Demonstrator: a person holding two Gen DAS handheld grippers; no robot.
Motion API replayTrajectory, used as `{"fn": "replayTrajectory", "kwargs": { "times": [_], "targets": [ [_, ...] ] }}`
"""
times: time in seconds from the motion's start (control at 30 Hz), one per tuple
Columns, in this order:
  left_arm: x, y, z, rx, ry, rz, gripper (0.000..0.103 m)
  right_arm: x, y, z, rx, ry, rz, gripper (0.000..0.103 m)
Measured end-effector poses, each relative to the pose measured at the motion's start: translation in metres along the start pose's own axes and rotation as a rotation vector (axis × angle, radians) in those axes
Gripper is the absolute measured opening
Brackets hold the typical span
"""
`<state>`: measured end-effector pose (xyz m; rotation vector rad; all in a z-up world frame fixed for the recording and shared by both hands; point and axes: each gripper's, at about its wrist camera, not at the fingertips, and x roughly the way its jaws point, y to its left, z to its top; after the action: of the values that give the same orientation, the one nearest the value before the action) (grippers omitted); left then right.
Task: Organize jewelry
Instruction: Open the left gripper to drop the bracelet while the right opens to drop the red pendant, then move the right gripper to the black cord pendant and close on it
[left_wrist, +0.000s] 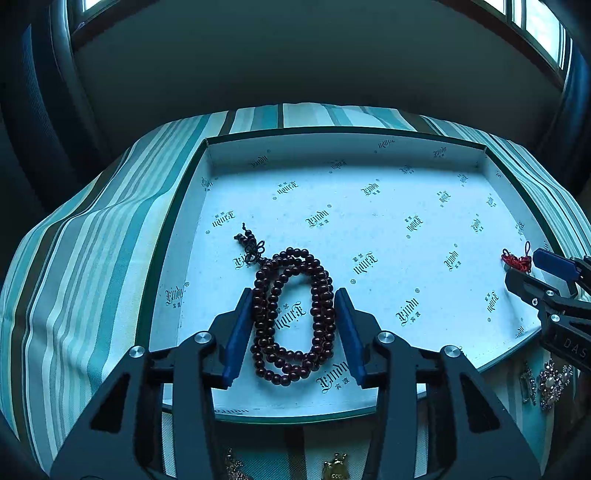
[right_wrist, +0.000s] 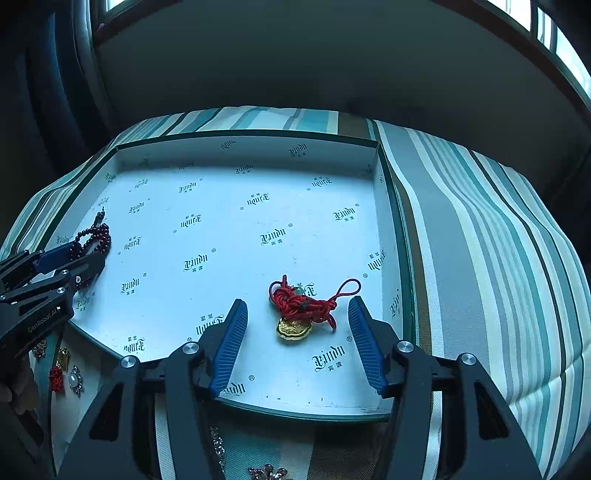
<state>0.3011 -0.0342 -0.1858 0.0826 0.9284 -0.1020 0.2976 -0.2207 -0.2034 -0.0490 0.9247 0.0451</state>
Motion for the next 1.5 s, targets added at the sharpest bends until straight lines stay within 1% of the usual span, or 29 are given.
{"fn": "replayTrajectory", "kwargs": {
  "times": [0.07,0.23,0.3,0.47,0.6,0.77,0.93,1.03,1.07,1.1,1.2,1.27,1.5],
  "targets": [
    [-0.001,0.001,-0.001,-0.002,0.002,0.002,0.047,-0.001,0.0,0.001,0.002,0.001,0.001,0.058],
    [-0.014,0.005,0.001,-0.007,-0.022,0.007,0.057,-0.013,0.002,0.004,-0.002,-0.019,0.001,0.058],
    [-0.023,0.008,0.001,-0.012,-0.032,0.009,0.059,-0.02,0.004,0.005,-0.006,-0.027,0.002,0.058],
    [-0.048,0.008,-0.004,-0.005,-0.04,0.011,0.059,-0.041,0.013,-0.002,-0.014,-0.032,0.011,0.058],
    [-0.071,0.004,-0.023,0.014,-0.037,0.016,0.059,-0.057,0.023,-0.02,-0.02,-0.012,0.018,0.058],
    [-0.095,0.001,-0.056,0.037,-0.02,0.036,0.059,-0.081,0.035,-0.054,-0.029,0.003,0.026,0.058],
    [-0.114,0.006,-0.092,0.041,0.006,0.046,0.059,-0.099,0.046,-0.089,-0.037,0.031,0.055,0.058],
    [-0.122,0.008,-0.111,0.043,0.022,0.059,0.059,-0.108,0.054,-0.105,-0.047,0.044,0.066,0.055],
    [-0.124,0.009,-0.116,0.04,0.027,0.062,0.059,-0.112,0.056,-0.11,-0.049,0.047,0.072,0.052],
    [-0.126,0.01,-0.12,0.036,0.03,0.065,0.059,-0.116,0.059,-0.114,-0.051,0.047,0.077,0.051],
    [-0.132,0.012,-0.131,0.027,0.033,0.07,0.059,-0.126,0.069,-0.126,-0.073,0.051,0.091,0.049],
    [-0.135,0.012,-0.135,0.032,0.034,0.076,0.059,-0.129,0.075,-0.133,-0.094,0.062,0.098,0.043],
    [-0.142,0.009,-0.147,0.066,0.03,0.105,0.059,-0.126,0.09,-0.146,-0.122,0.101,0.126,0.038]
  ]
}}
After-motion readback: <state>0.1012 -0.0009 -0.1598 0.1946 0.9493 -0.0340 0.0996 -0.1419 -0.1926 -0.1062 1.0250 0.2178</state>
